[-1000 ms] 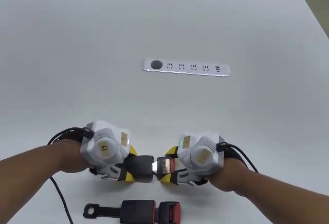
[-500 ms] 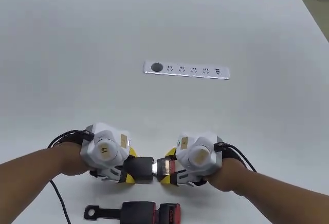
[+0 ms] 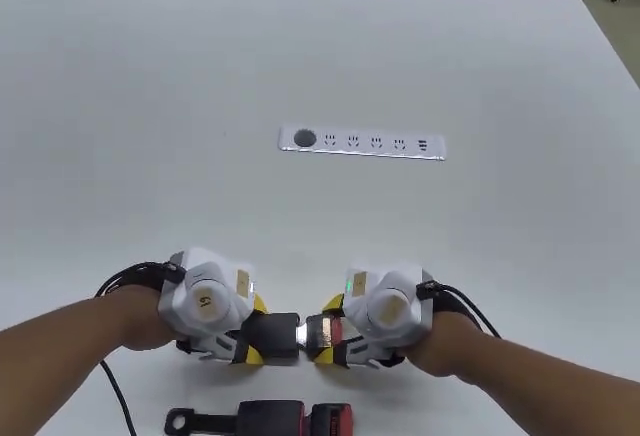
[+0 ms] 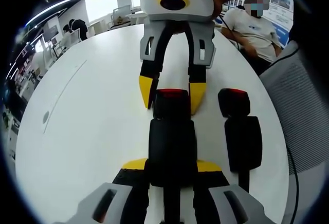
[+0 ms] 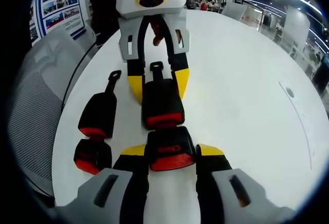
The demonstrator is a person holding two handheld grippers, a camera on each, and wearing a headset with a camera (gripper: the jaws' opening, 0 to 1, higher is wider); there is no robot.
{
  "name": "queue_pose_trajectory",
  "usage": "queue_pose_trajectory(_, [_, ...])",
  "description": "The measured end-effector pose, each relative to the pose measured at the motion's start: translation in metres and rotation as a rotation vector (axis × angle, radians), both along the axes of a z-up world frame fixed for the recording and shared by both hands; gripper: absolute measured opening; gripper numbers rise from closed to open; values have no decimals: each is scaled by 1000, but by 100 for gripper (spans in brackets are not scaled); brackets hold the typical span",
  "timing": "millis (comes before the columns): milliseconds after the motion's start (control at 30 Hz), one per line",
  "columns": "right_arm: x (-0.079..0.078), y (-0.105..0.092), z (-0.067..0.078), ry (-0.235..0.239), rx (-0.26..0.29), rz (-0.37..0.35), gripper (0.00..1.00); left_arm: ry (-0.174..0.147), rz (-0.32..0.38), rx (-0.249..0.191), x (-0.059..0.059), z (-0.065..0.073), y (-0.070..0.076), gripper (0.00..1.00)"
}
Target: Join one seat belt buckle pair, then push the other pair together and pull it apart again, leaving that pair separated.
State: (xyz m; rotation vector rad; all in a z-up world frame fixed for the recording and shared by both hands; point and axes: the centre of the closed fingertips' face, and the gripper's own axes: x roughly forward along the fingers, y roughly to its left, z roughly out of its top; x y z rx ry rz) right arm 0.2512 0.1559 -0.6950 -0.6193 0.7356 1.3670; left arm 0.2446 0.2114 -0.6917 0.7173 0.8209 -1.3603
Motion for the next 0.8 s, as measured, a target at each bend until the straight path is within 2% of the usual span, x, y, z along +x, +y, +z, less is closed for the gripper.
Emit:
queue_pose_trajectory(300, [0, -5, 2, -4, -3, 1, 33, 0, 1, -1, 0, 0, 0, 33])
queue_pose_trajectory(467, [2, -16, 3, -4, -6, -2, 33, 0, 4, -8, 0, 1, 0, 33])
queue_pose_trajectory(567, [3, -18, 2, 11, 11, -15, 33, 1, 5, -11, 0, 1, 0, 33])
queue_pose_trajectory(800, [-2, -21, 2, 4, 18, -21, 33, 1, 5, -7, -1, 2, -1, 33])
